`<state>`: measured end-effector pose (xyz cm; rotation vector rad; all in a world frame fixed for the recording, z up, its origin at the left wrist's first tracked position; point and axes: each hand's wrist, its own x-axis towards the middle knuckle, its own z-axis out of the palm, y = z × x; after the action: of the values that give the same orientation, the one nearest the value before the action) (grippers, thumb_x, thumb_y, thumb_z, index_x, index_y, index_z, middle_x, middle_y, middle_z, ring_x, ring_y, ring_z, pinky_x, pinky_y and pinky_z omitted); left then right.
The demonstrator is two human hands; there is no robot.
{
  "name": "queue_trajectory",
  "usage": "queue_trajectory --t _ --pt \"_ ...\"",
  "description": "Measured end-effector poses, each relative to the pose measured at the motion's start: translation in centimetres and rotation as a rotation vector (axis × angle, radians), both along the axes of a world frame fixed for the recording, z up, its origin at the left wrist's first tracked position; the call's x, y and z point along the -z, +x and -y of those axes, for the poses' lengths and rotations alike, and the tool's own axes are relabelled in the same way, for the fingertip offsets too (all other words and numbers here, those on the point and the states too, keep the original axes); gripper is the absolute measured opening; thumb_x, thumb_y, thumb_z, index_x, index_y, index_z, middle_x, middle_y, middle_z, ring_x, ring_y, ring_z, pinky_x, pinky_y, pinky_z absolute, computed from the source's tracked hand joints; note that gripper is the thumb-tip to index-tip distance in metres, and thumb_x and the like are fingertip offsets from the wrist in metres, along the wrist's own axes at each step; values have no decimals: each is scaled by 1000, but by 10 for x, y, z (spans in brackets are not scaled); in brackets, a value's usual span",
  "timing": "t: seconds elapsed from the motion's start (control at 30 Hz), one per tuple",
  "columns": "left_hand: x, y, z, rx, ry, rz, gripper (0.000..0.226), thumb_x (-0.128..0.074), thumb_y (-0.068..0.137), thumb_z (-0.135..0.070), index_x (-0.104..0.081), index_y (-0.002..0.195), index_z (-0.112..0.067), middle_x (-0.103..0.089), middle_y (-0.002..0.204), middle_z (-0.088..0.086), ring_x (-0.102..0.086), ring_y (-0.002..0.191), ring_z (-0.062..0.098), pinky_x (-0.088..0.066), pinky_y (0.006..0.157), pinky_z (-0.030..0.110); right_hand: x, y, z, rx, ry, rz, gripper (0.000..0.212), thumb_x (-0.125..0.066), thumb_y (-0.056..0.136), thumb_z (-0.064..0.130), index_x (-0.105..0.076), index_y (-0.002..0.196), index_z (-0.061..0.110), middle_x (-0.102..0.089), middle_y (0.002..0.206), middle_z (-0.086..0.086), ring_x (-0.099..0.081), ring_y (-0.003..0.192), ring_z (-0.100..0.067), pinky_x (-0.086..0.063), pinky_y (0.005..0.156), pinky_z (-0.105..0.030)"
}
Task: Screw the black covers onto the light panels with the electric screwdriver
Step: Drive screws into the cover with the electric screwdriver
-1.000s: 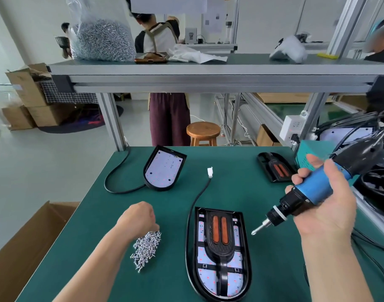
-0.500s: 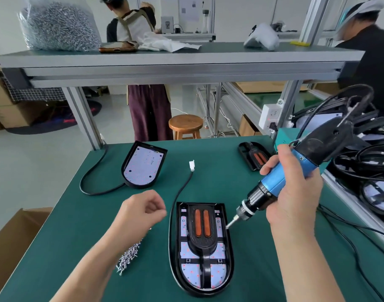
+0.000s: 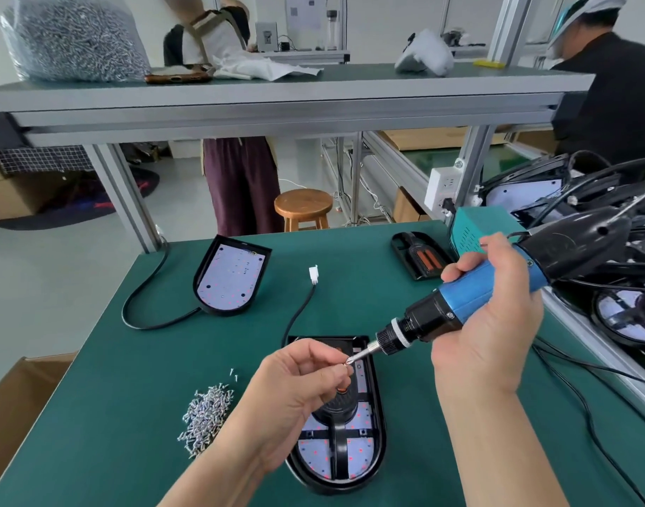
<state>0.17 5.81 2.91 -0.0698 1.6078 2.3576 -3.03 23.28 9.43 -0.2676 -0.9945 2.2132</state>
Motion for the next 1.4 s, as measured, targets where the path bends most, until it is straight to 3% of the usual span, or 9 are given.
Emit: queue_trajectory --t 0.4,0.6,0.83,0.9,1.0,1.1,1.2,1.3,1.4 --pt "14 -1 -7 -19 43 -1 13 -78 65 -4 -75 76 -11 -66 81 16 -63 71 19 -52 70 25 5 3 0 -19 47 -18 16 -68 84 23 -54 78 19 -57 63 4 -57 54 -14 -49 56 -22" --pt "24 6 -19 -232 -226 -272 27 -71 81 11 -75 78 -15 -70 74 8 -63 70 16 -55 68 20 10 -3 1 -7 26 48 12 -66 93 18 -56 92 14 -57 66 2 -57 58 -16 -51 58 -23" --pt "39 12 -19 -247 -623 -551 64 -69 84 6 -62 116 -48 -66 83 -8 -60 75 11 -47 78 12 22 -11 2 -31 35 157 13 -69 91 20 -57 94 14 -60 65 1 -60 57 -16 -50 56 -22" --pt "41 13 -19 -263 -739 -649 63 -69 84 4 -59 121 -45 -65 86 -12 -59 78 12 -43 78 8 25 -10 2 -27 28 168 13 -69 91 19 -57 92 16 -60 64 3 -59 56 -16 -50 56 -22" --pt "42 13 -20 -261 -855 -727 57 -70 83 2 -60 129 -31 -63 89 -15 -59 83 13 -48 84 21 26 -10 3 -24 20 173 13 -69 90 18 -56 91 16 -59 62 3 -59 54 -16 -50 55 -23" --pt "40 12 -19 -226 -890 -725 59 -75 81 -9 -57 134 -29 -64 95 -19 -60 93 10 -46 92 26 28 -8 3 -23 32 167 13 -69 90 19 -56 90 17 -59 63 3 -59 54 -16 -50 54 -22" --pt "39 8 -8 -347 -953 -717 55 -71 79 -37 -58 131 -25 -60 107 -18 -56 107 5 -42 99 23 30 -6 1 -29 98 152 15 -70 87 21 -57 89 17 -60 63 3 -59 54 -16 -50 54 -23" --pt "44 -5 11 -425 -1024 -411 64 -71 81 -48 -49 136 -23 -45 124 -8 -46 123 14 -40 106 33 34 -2 0 -67 215 126 15 -71 83 21 -56 83 17 -59 62 -2 -57 53 -18 -49 53 -23" --pt "52 -14 21 -253 -1089 -136 90 -75 75 -55 -31 148 -24 -36 137 4 -40 131 21 -36 109 35 41 3 4 -124 343 100 15 -70 84 16 -56 79 16 -56 59 -5 -54 49 -16 -47 53 -20"
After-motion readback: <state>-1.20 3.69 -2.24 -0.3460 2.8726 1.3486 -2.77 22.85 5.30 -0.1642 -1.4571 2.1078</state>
